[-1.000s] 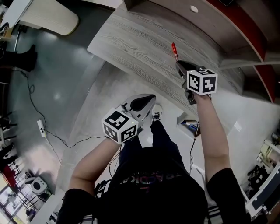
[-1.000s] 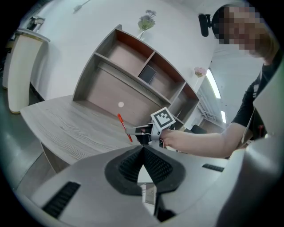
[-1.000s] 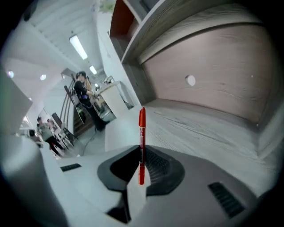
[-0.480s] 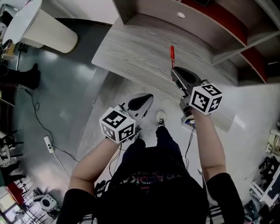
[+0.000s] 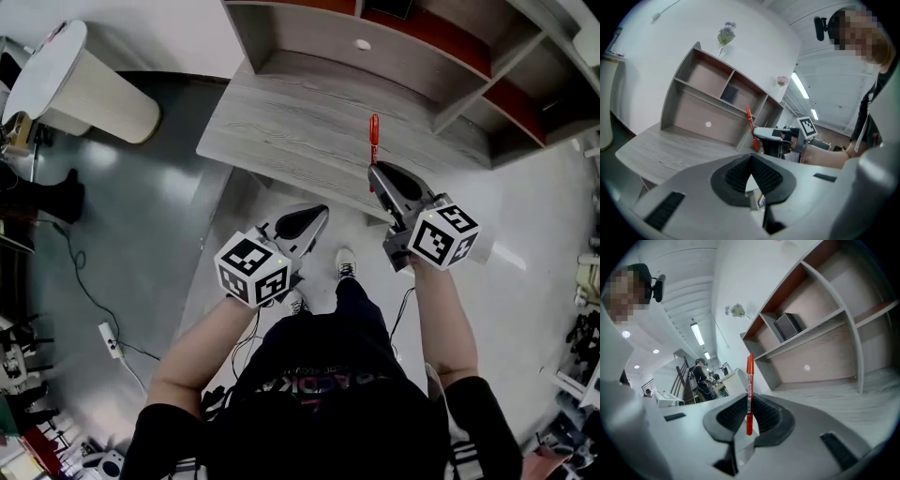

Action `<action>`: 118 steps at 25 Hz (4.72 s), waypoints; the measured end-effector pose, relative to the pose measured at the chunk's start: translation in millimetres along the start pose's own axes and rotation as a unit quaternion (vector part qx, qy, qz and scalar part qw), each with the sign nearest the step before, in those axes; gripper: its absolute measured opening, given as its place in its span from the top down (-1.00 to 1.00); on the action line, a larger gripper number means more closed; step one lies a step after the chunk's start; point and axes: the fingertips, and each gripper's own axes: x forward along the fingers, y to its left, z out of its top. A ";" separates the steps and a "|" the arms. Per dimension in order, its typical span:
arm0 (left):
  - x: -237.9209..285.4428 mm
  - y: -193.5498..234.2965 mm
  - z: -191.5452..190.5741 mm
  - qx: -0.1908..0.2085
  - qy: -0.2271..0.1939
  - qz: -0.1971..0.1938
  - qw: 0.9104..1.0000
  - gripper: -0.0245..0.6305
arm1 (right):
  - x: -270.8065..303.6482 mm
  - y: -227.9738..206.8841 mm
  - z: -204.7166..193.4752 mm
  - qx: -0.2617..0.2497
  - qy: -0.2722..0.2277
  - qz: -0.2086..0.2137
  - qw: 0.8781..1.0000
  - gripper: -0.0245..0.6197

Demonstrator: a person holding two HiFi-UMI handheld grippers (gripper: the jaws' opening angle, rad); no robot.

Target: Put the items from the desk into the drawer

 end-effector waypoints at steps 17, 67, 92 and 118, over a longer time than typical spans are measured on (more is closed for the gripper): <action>-22.5 -38.1 -0.5 0.048 -0.006 -0.092 0.995 0.91 | -75.9 55.5 -18.7 -0.030 -0.072 -0.081 0.994 0.76; 92.3 -179.1 -149.7 -0.022 0.144 -0.122 0.982 0.91 | -267.6 -67.9 -164.0 0.068 0.034 -0.192 0.979 0.76; 106.8 -164.2 -226.5 -0.095 0.181 -0.074 0.976 0.91 | -235.8 -144.0 -278.1 -0.043 0.264 -0.187 0.945 0.76; 117.5 -121.1 -259.4 -0.116 0.179 -0.025 0.977 0.91 | -208.8 -192.9 -343.5 -0.070 0.374 -0.186 0.906 0.76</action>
